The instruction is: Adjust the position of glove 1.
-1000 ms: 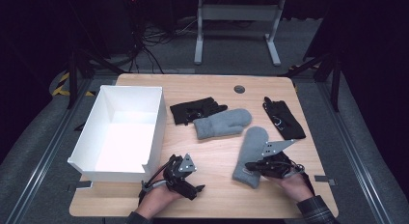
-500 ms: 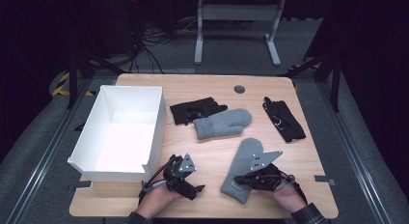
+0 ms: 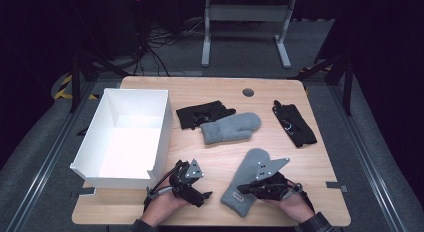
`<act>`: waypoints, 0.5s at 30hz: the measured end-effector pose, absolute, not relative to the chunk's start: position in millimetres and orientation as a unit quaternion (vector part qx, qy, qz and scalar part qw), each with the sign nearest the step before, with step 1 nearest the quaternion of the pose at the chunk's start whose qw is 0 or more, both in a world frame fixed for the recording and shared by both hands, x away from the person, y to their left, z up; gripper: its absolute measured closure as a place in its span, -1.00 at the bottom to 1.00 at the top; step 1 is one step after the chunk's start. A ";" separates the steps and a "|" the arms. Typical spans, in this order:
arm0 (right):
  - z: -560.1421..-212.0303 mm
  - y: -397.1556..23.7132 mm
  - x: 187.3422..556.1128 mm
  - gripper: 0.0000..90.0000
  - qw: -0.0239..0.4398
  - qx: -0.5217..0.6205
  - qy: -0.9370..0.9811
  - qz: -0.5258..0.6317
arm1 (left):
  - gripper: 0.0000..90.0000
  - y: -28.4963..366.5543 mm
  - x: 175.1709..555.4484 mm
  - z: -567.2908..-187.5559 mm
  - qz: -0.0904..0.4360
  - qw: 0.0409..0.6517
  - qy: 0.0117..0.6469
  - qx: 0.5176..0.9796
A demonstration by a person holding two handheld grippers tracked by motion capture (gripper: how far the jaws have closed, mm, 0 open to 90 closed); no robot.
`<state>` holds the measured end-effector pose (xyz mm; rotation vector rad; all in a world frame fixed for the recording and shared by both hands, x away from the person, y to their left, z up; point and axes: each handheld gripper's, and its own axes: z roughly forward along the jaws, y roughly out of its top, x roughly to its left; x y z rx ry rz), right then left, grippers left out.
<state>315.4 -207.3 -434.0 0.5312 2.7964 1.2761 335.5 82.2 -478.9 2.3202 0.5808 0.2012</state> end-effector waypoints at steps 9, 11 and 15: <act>-436.9 -242.3 302.5 1.00 0.023 0.199 0.894 0.401 | -1.00 82.1 335.5 -478.9 0.078 0.362 0.226 0.901; -439.1 -245.3 299.6 1.00 0.024 0.202 0.897 0.393 | -1.00 82.1 335.4 -478.9 0.078 0.362 0.226 0.901; -444.7 -245.7 297.6 1.00 0.020 0.205 0.902 0.380 | -1.00 82.1 335.5 -478.9 0.078 0.362 0.226 0.901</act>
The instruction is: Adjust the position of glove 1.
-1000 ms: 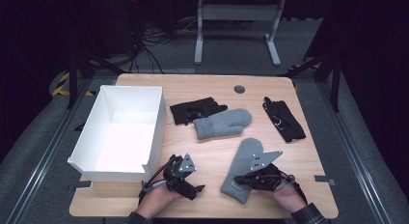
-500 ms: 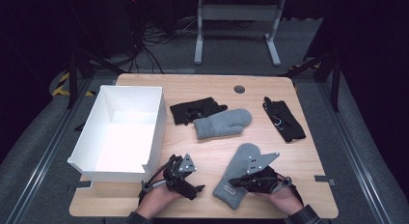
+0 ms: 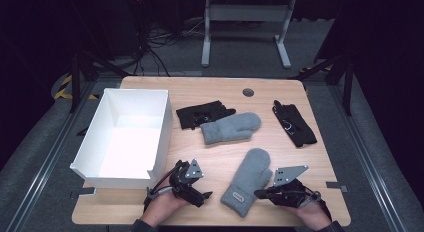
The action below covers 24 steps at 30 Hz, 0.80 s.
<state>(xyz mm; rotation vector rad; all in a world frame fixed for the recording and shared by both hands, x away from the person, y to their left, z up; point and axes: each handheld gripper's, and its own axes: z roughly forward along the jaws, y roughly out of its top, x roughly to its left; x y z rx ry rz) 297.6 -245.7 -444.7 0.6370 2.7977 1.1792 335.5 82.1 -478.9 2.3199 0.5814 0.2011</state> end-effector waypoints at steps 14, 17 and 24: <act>-451.0 -215.4 306.9 1.00 0.007 0.181 0.909 0.376 | -0.99 82.3 335.5 -478.8 0.078 0.362 0.226 0.901; -448.4 -214.8 308.3 1.00 0.008 0.181 0.905 0.384 | -0.99 82.3 335.5 -478.8 0.078 0.362 0.226 0.901; -440.0 -245.5 304.9 0.81 0.045 0.208 0.891 0.400 | -0.99 82.3 335.5 -478.8 0.079 0.362 0.226 0.901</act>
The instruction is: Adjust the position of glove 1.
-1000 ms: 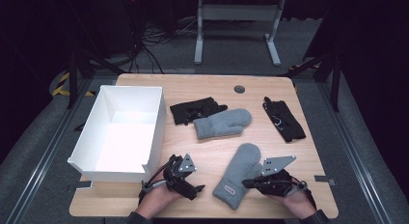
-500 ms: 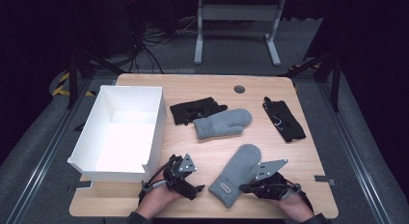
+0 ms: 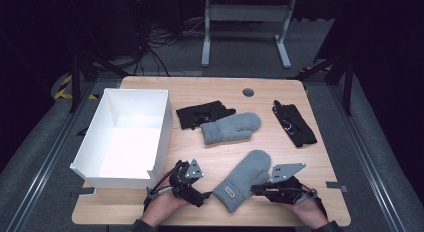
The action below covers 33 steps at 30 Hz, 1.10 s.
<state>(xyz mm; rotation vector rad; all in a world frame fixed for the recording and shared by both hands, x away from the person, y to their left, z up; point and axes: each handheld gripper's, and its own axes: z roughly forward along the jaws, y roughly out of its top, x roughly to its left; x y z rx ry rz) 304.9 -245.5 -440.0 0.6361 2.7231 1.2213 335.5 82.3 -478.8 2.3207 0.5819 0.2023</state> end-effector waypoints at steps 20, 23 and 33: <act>-462.8 -317.7 323.3 -0.52 0.151 0.329 0.862 0.356 | -0.99 82.0 335.4 -478.0 0.077 0.358 0.226 0.903; -465.2 -318.3 325.1 -0.57 0.150 0.332 0.863 0.349 | -0.95 81.0 334.5 -475.9 0.074 0.354 0.228 0.904; -470.1 -321.4 324.3 -0.67 0.157 0.330 0.855 0.367 | -0.93 79.6 330.0 -456.3 0.056 0.387 0.231 0.891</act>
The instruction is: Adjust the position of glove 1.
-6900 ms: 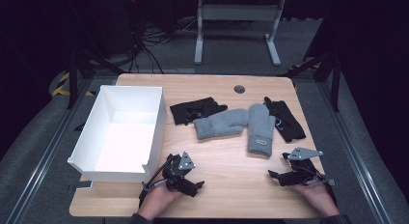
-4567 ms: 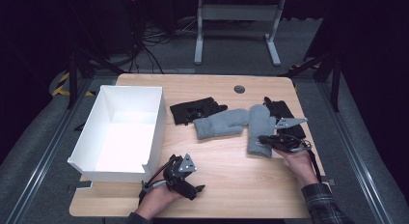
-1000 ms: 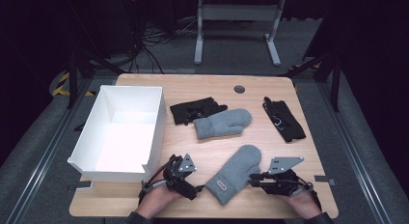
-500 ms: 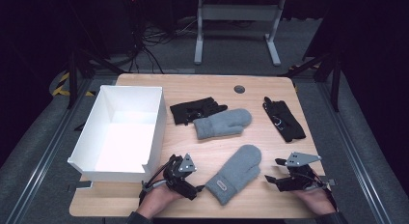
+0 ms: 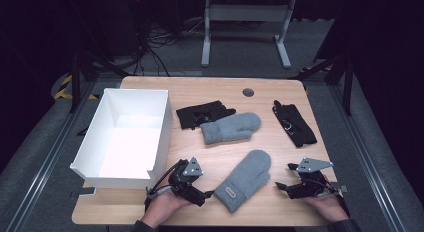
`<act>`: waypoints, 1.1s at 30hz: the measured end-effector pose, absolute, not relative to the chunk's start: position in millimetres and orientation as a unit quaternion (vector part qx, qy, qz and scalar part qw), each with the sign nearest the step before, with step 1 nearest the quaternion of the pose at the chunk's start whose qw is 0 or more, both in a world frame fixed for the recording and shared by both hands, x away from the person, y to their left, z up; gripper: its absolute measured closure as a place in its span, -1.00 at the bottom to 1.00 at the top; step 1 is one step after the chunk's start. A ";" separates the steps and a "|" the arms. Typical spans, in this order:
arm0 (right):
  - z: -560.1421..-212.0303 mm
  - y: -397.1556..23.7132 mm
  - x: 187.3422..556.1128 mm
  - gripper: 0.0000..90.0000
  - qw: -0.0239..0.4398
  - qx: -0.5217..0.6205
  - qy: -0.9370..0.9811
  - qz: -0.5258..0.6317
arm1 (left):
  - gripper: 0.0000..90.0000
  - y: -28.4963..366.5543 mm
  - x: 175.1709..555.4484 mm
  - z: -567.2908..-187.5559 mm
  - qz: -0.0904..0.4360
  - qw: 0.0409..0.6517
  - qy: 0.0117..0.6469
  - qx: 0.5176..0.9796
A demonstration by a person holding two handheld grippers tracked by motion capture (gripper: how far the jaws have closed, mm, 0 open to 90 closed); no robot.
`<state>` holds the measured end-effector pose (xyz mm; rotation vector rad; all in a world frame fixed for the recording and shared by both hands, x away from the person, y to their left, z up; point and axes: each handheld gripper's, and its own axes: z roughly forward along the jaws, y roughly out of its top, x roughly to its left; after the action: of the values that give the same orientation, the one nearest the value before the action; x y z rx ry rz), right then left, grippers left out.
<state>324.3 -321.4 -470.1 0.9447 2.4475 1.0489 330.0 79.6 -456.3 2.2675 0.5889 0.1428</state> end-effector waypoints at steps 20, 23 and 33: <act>-470.0 -321.1 324.0 -0.68 0.158 0.332 0.855 0.366 | 0.00 50.0 374.8 -417.1 0.069 0.405 0.239 0.880; -470.0 -321.1 324.1 -0.68 0.158 0.332 0.855 0.366 | 0.36 44.1 385.4 -413.5 0.077 0.401 0.236 0.882; -470.0 -321.1 324.1 -0.67 0.158 0.332 0.855 0.366 | 1.00 24.6 428.5 -407.0 0.097 0.377 0.253 0.886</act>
<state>324.1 -321.1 -470.0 0.9506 2.4452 1.0456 428.5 24.6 -407.0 2.2655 0.6481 0.2481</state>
